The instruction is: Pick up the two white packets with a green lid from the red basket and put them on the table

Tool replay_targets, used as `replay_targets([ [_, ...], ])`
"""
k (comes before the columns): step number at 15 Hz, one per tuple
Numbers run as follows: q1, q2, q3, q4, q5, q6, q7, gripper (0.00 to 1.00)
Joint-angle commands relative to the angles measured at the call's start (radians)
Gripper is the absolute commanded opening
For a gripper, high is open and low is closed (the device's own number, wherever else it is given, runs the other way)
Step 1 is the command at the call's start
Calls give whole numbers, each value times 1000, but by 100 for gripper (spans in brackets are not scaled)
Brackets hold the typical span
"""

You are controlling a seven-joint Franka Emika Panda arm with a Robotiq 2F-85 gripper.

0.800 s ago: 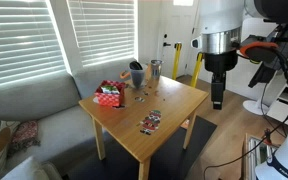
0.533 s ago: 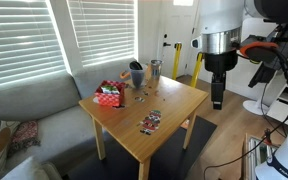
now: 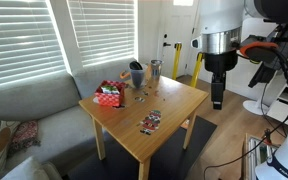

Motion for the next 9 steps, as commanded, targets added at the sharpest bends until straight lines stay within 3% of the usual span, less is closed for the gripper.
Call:
replay_targets([
  [1,10,3,-8,3,-3,-3,4,100],
  [5,10,3,-8,3,-3,-3,4,100],
  [7,-25,16,-28,23,-10,50,62,100],
  [9,-56,56,-48,73,-86,131,58,100],
])
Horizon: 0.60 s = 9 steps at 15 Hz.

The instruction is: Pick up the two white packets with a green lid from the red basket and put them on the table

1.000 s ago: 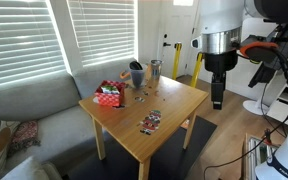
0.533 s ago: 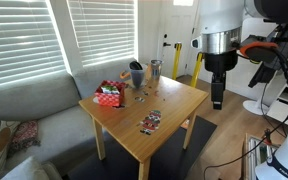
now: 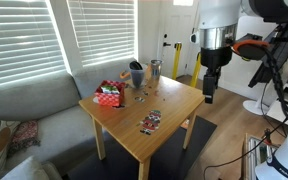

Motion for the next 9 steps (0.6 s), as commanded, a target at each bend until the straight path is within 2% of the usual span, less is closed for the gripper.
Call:
replay_targets([
  [1,-52,85,-45,101,-104,123,-11,100],
  [4,-82,203,-94,220,-212,256,-115,100],
  [6,-79,316,-114,339,-285,276,-247,100],
  [9,-42,467,-107,502,-300,276,-368,100],
])
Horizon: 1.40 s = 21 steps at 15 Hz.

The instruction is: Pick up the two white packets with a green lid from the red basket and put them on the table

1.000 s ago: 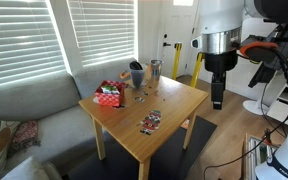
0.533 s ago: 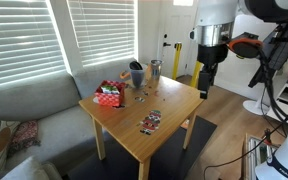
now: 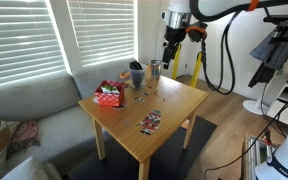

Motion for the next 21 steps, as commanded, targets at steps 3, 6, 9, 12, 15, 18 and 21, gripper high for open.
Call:
replay_targets([
  [3,86,263,23,310,4,-43,-212,100],
  [6,100,245,9,260,-3,-7,-170,100],
  [9,101,258,8,283,-3,-11,-188,100],
  [12,100,258,8,289,-3,-16,-192,100],
  [15,100,258,8,289,-3,-16,-193,100],
  [18,100,258,8,289,-3,-16,-193,100],
  [21,130,292,31,311,-2,2,-195,100],
])
